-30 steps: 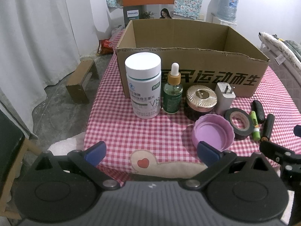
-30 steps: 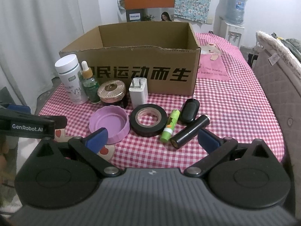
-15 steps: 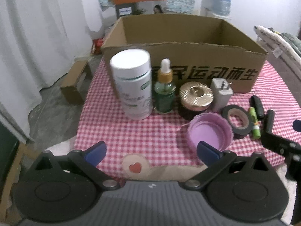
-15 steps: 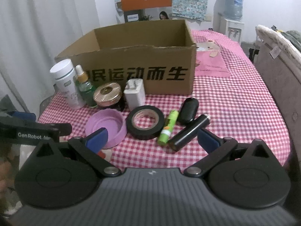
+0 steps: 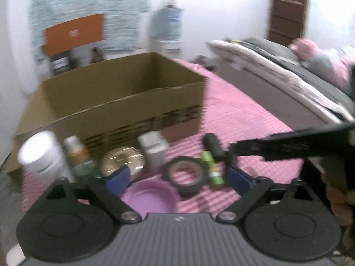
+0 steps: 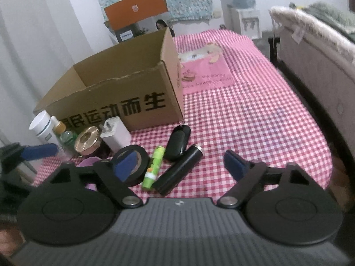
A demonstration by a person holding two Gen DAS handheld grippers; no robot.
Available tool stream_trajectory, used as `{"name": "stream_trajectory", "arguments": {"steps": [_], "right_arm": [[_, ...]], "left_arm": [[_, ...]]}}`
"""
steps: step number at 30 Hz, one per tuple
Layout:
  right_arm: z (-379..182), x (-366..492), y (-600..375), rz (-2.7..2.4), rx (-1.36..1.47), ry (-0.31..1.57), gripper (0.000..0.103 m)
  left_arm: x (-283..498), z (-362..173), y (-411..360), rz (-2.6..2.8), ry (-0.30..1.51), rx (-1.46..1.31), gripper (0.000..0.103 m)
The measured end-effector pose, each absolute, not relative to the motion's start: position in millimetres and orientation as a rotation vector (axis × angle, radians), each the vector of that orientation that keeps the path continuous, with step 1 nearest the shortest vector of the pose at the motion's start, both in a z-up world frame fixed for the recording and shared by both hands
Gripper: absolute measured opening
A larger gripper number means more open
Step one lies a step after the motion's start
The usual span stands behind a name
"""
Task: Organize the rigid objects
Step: 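Close the right gripper around the black cylinder, then carry the black cylinder into the cardboard box and open the right gripper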
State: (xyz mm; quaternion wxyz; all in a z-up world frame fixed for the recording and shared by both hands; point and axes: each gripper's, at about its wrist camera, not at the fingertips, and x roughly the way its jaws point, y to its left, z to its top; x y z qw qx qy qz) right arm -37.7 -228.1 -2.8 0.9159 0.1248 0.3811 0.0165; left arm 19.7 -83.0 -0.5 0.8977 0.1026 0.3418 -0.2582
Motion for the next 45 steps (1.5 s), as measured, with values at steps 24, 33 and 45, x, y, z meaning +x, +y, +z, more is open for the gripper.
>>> {"name": "stream_trajectory", "arguments": {"steps": [24, 33, 45], "right_arm": [[-43, 6, -277, 0.09, 0.509, 0.98, 0.021], [-47, 18, -300, 0.149, 0.614, 1.038, 0.021], [-47, 15, -318, 0.209, 0.689, 1.047, 0.021]], "left_arm": [[43, -61, -192, -0.832, 0.863, 0.413, 0.049], [55, -66, -206, -0.792, 0.899, 0.388, 0.051], [52, -60, -208, -0.782, 0.873, 0.368, 0.051]]}}
